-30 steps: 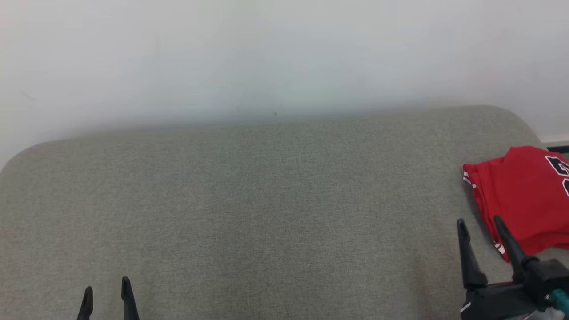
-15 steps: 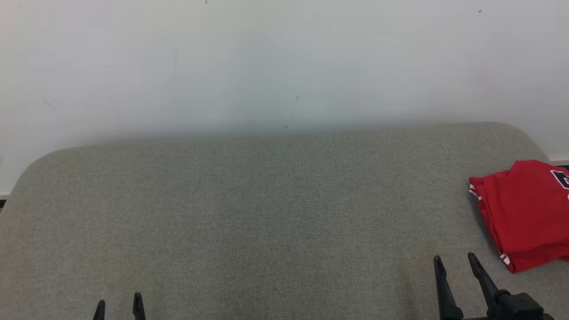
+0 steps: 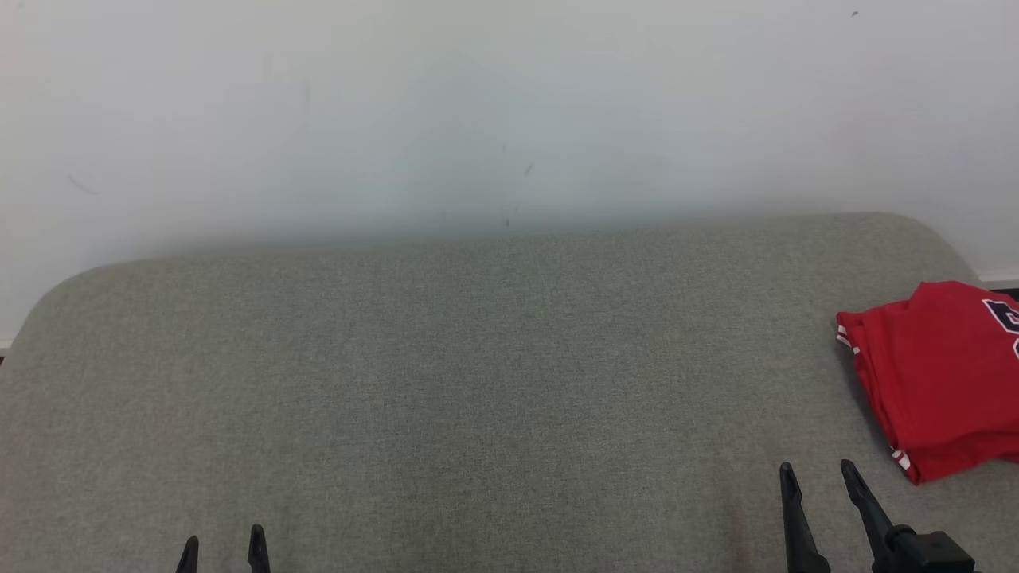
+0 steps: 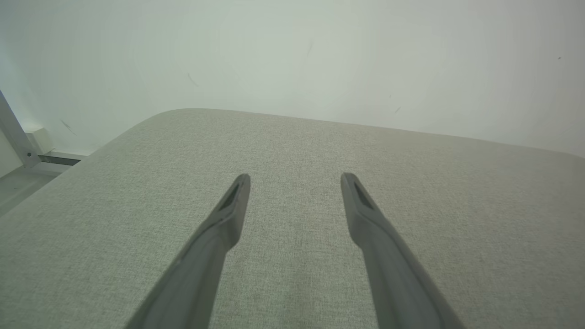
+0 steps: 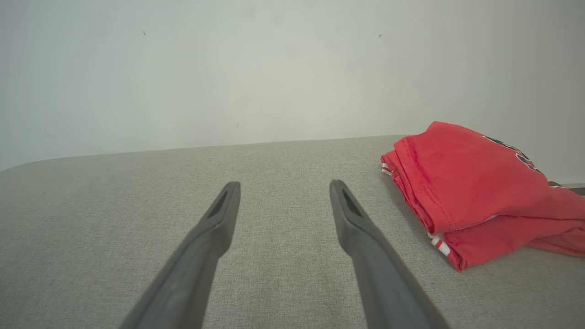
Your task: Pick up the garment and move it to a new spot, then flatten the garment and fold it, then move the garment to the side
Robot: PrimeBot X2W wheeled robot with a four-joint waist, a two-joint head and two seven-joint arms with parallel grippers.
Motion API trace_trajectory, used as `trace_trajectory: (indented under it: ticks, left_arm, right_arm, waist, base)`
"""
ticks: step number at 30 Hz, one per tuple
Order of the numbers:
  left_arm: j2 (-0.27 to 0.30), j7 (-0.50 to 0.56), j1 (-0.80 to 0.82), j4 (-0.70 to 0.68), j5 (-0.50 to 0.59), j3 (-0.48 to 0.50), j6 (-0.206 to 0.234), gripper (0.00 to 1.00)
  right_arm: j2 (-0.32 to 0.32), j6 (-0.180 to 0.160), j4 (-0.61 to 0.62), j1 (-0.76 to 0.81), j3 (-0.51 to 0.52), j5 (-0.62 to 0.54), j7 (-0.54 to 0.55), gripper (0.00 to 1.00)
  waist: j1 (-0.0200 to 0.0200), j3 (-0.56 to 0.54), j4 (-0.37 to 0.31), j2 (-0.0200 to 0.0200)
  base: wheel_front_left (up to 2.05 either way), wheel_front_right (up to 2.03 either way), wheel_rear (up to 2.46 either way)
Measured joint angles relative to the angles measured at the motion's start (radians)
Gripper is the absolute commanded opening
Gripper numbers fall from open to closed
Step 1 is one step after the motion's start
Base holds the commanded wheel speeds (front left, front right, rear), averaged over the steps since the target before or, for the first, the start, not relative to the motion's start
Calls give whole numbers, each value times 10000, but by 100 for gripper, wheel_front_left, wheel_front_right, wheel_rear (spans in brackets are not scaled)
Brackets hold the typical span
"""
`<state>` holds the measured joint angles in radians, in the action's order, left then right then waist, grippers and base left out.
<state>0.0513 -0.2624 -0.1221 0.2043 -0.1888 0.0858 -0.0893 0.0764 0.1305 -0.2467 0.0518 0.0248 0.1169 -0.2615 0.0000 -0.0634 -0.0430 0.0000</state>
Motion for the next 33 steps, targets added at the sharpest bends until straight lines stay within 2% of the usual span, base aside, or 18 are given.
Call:
trace_trajectory:
  ticks: [33]
  left_arm:
    - [0, 0, 104, 117, 23, 58, -81, 100]
  right_arm:
    - [-94, 0, 115, 0, -56, -25, -2, 100]
  waist:
    - [1, 70, -159, 0]
  base:
    - [0, 0, 0]
